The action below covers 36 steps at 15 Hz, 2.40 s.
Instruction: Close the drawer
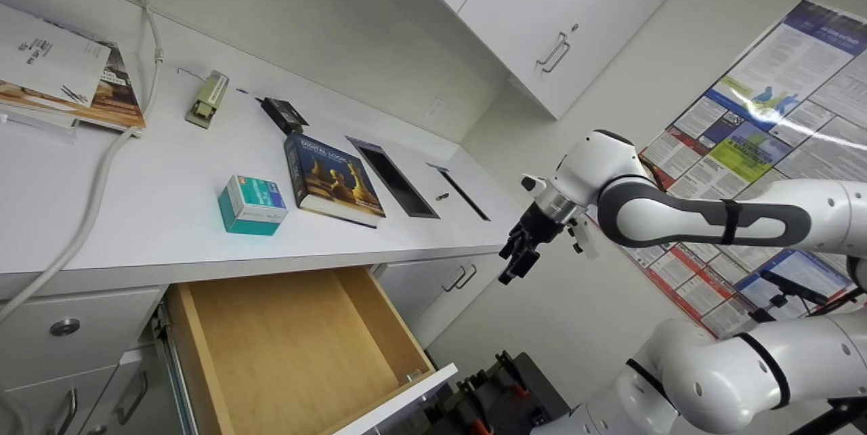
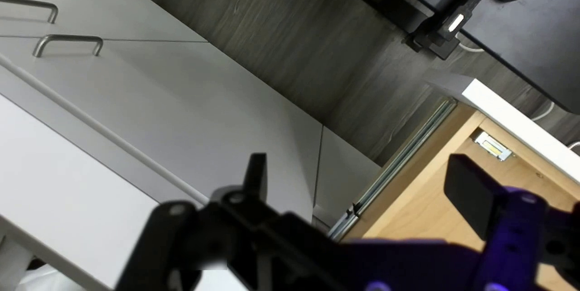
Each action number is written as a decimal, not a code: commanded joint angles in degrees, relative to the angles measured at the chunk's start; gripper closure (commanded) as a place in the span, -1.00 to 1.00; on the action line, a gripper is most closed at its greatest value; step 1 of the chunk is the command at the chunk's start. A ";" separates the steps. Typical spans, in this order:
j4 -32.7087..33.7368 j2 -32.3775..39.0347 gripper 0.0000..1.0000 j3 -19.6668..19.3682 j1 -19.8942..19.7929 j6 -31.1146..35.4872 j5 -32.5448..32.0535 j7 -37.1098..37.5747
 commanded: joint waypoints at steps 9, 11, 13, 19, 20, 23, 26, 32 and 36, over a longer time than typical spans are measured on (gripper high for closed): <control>-0.42 -0.52 -1.00 3.10 13.56 6.46 12.15 -6.93; -0.30 0.27 -1.00 5.21 18.74 8.19 16.05 -8.52; -0.33 1.88 -1.00 7.79 23.32 11.08 18.48 -9.91; -0.74 5.31 -1.00 9.92 31.95 19.47 18.45 -10.56; -0.84 6.73 -1.00 9.79 33.69 21.87 19.02 -11.39; -0.82 8.63 -1.00 9.65 34.50 23.53 19.25 -12.43; -0.75 8.73 -1.00 10.77 33.74 23.33 17.14 -11.55; -1.20 9.41 -1.00 25.39 31.31 23.39 -2.84 7.68; -1.27 10.76 -0.17 32.18 28.56 24.56 -11.95 19.25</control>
